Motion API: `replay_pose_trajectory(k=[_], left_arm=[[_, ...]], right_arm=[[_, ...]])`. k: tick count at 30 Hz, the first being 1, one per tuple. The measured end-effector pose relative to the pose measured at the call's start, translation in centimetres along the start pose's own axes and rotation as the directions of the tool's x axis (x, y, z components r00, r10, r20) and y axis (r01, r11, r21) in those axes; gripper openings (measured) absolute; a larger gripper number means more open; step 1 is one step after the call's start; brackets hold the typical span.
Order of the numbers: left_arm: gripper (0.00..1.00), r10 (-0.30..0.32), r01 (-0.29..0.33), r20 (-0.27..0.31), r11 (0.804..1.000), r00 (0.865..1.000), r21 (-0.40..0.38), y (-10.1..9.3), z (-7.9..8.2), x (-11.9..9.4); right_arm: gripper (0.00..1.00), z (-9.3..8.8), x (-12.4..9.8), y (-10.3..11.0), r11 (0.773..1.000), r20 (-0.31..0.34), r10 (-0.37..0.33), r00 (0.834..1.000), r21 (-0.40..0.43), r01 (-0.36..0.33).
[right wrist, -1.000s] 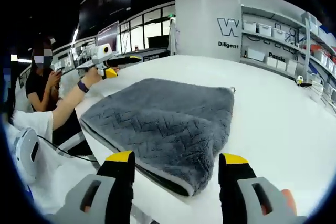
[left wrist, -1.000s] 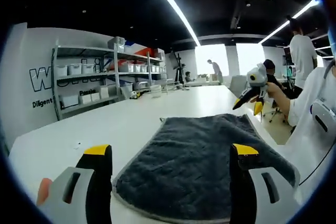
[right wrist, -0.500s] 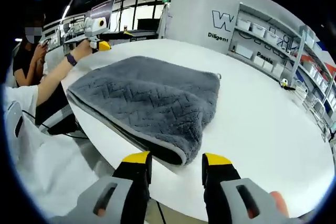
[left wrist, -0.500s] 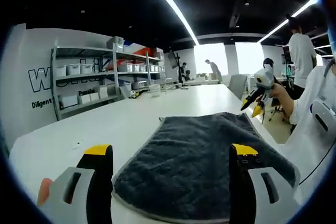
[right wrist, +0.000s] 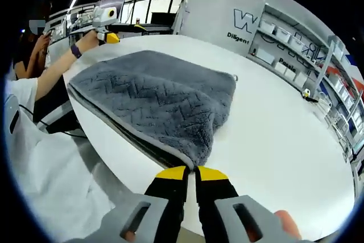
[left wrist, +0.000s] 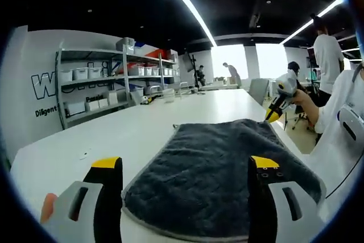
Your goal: Open the folded towel by lifting each exposed corner and separating the folded layers until the towel lies flat within the target outline without major curled edges
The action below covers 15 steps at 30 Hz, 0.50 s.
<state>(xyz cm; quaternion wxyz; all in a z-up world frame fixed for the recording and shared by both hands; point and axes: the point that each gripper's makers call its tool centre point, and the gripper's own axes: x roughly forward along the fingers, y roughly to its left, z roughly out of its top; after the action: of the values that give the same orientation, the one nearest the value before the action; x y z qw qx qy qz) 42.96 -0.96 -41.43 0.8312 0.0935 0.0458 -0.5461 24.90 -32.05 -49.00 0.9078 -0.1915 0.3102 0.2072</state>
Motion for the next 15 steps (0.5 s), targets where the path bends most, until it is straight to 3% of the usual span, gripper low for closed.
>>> replay_pose_trajectory(k=[6,15], left_arm=[[0.89,0.005,-0.005,-0.004,1.0,1.0,0.0,0.2,0.0,-0.1],[0.89,0.008,-0.008,-0.006,1.0,1.0,0.002,0.3,0.0,-0.1]], right_arm=[[0.0,0.3,0.0,-0.7,1.0,0.006,-0.015,1.0,-0.006,0.015],[0.0,0.1,-0.1,-3.7,0.997,0.003,-0.07,0.998,0.017,0.07]])
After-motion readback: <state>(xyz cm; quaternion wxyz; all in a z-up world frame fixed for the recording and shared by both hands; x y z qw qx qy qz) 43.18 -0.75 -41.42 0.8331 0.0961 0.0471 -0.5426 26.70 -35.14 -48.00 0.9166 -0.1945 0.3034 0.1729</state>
